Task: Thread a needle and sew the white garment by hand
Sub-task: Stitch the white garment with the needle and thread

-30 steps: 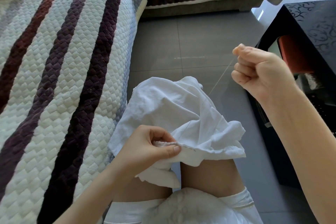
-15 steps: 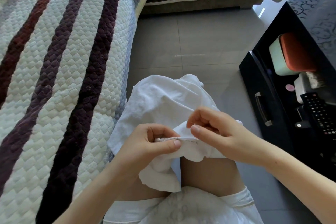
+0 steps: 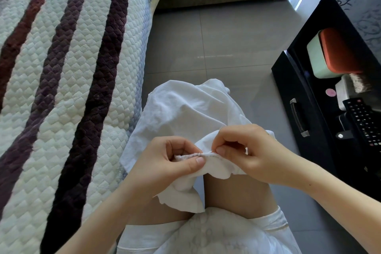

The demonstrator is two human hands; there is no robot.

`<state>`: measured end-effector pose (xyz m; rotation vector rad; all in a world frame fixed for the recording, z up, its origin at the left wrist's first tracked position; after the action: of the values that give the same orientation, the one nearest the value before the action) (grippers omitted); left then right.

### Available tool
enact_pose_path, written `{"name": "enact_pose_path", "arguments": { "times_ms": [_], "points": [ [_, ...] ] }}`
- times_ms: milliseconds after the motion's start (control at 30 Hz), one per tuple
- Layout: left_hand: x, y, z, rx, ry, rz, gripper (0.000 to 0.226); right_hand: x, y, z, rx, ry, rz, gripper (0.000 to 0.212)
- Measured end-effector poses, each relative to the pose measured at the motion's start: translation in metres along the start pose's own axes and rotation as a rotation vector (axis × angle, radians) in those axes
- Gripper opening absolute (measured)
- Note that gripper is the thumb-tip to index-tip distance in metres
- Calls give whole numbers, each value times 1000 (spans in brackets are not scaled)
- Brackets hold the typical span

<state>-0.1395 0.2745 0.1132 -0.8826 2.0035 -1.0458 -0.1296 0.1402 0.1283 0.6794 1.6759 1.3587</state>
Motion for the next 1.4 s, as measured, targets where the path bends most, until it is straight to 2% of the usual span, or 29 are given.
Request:
{"name": "enact_pose_path", "arguments": {
  "times_ms": [300, 600, 1133, 1400],
  "points": [
    [0, 0, 1, 9, 16, -31, 23, 3, -2, 2, 25, 18, 77, 16],
    [5, 0, 1, -2, 111, -132, 20, 10, -3, 5, 103, 80, 320, 15],
    [16, 3, 1, -27, 236, -161, 19, 13, -2, 8, 146, 210, 372, 24],
    [16, 1, 2, -12, 229, -160, 23, 14, -7, 6, 187, 245, 452, 21]
  ]
}}
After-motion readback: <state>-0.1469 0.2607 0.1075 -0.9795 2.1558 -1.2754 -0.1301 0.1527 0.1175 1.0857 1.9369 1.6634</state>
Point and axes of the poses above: each hand's wrist, its own z-axis towards the middle knuckle, its own x-axis out of the palm, y = z × x, the point moved 8 cm from there along z, towards the middle knuckle, and after that the axes turned 15 degrees about z, right-handed, at the moved point
